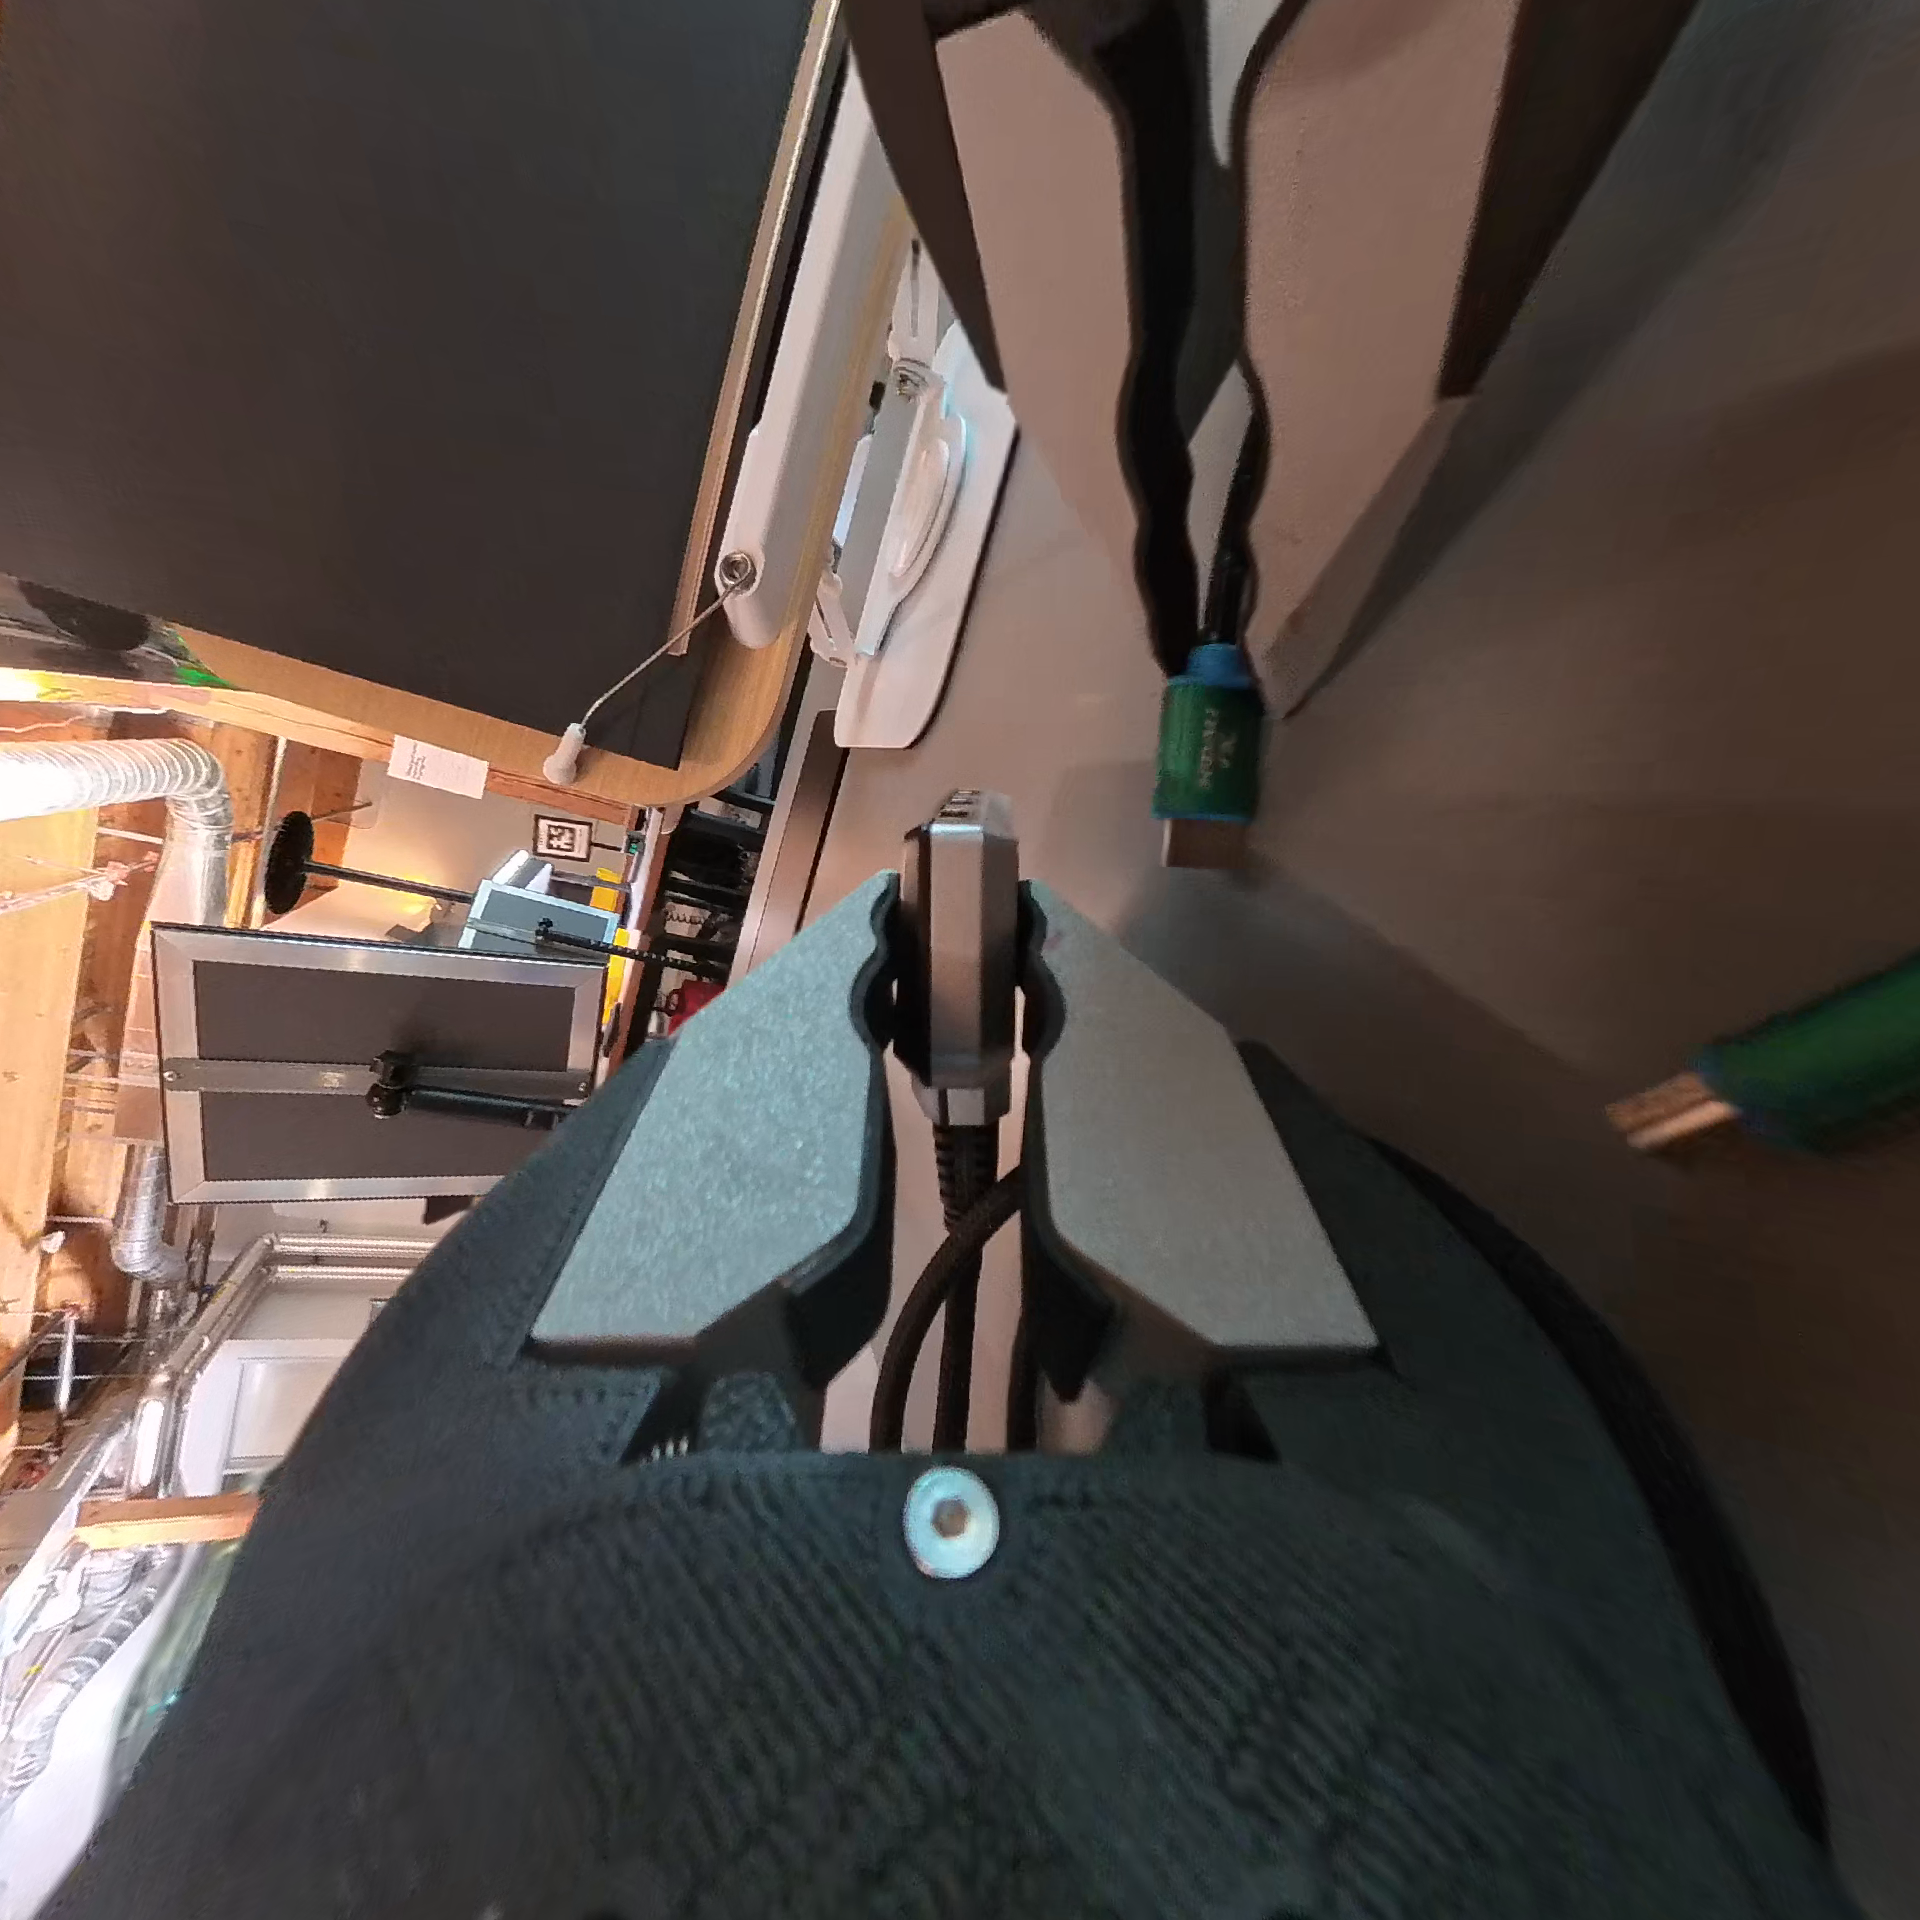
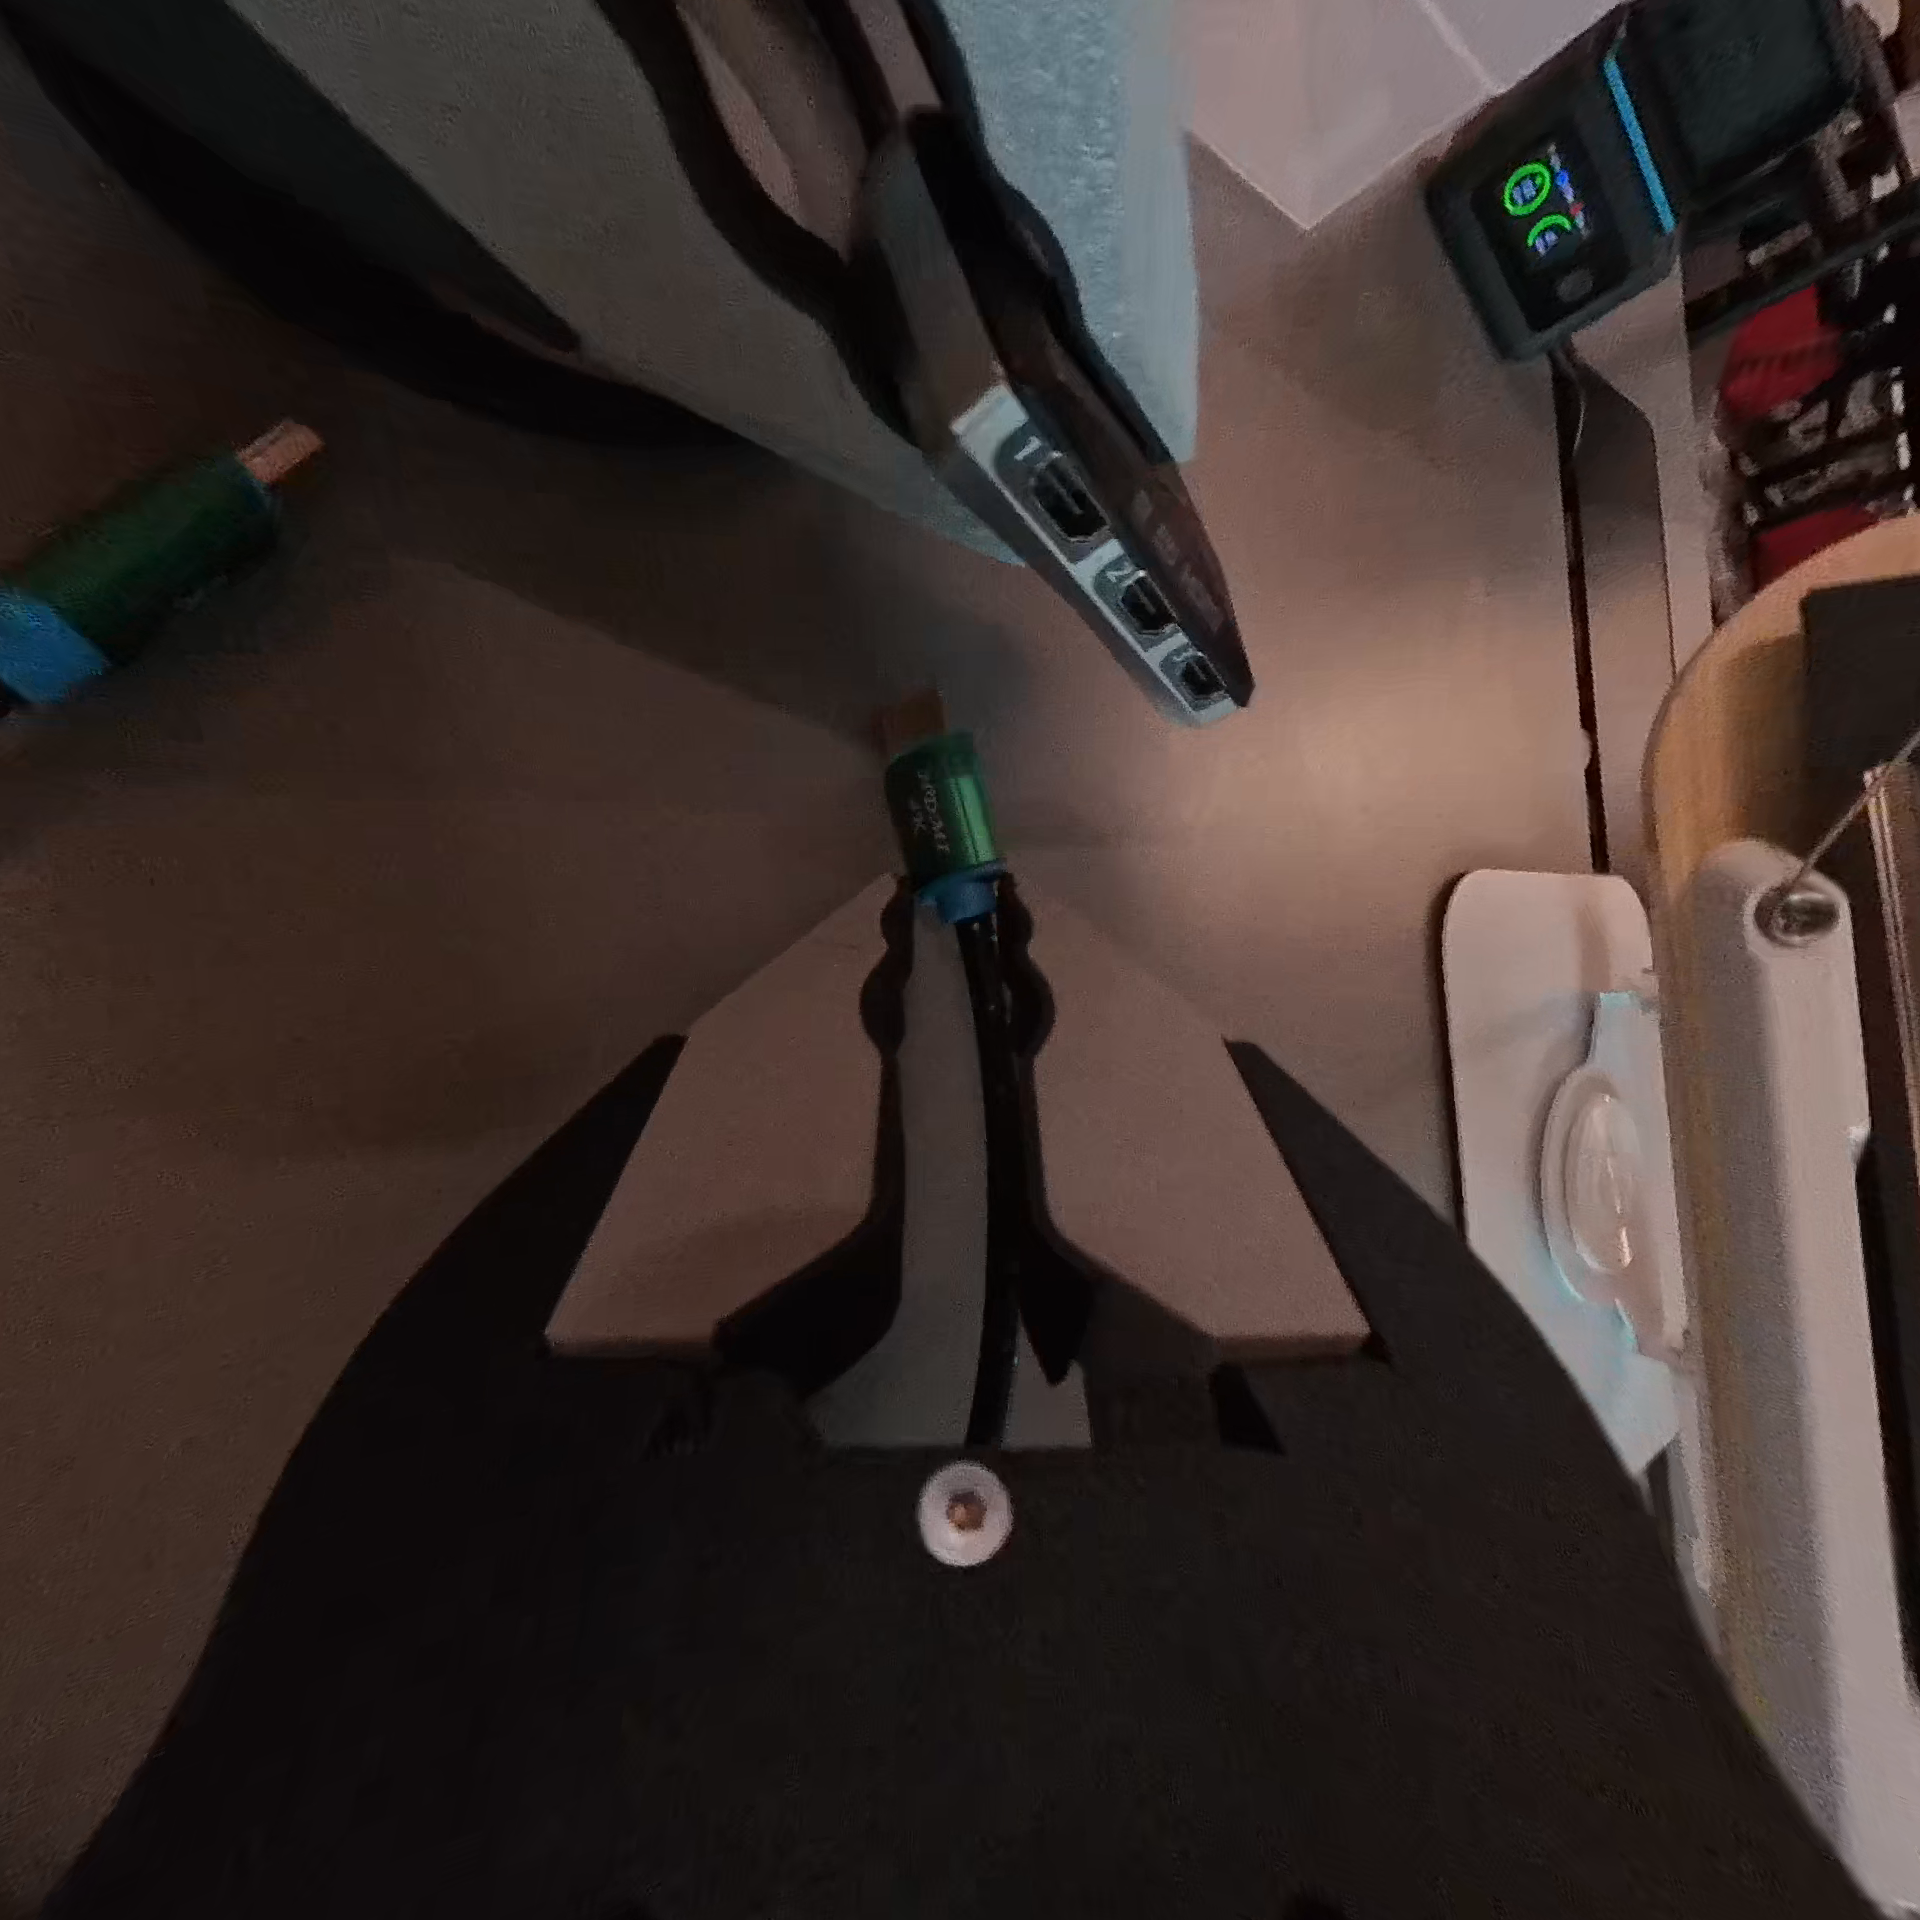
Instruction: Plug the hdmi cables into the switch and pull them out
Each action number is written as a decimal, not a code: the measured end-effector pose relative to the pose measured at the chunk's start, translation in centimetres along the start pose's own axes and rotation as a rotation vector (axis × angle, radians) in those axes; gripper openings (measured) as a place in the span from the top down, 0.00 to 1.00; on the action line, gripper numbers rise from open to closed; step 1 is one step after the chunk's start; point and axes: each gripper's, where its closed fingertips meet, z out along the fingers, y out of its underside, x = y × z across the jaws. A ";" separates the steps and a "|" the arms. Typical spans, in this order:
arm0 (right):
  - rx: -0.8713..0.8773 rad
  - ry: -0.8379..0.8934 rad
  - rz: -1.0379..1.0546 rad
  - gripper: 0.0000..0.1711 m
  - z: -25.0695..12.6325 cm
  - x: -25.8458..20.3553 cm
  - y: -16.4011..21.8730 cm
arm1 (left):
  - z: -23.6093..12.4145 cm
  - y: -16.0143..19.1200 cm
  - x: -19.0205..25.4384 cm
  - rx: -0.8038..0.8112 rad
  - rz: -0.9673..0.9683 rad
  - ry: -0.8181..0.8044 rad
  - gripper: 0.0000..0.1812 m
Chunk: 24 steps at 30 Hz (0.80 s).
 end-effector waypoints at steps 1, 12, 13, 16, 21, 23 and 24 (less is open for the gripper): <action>-0.026 0.005 0.041 0.92 0.2 0.4 0.3 | 0.0 0.1 0.0 -0.004 0.015 -0.006 0.90; 0.154 -0.413 0.692 0.95 -2.9 0.9 -1.1 | 0.2 0.0 -0.2 -0.034 0.275 -0.108 0.90; 0.188 -0.469 0.740 0.96 -3.3 0.7 -1.6 | 0.2 -0.1 -0.3 -0.026 0.298 -0.125 0.90; 0.266 -0.626 0.870 0.96 -4.6 0.2 -2.5 | -0.2 -0.8 -1.2 0.007 0.351 -0.190 0.90; 0.324 -0.733 0.956 0.96 -5.8 0.2 -3.0 | -1.0 -1.9 -1.8 0.086 0.336 -0.222 0.90; 0.358 -0.794 0.981 0.97 -6.3 -0.1 -3.7 | -0.9 -1.9 -1.8 0.088 0.335 -0.218 0.90; 0.374 -0.834 1.002 0.97 -6.5 -0.3 -4.1 | -1.0 -2.1 -1.7 0.096 0.340 -0.219 0.90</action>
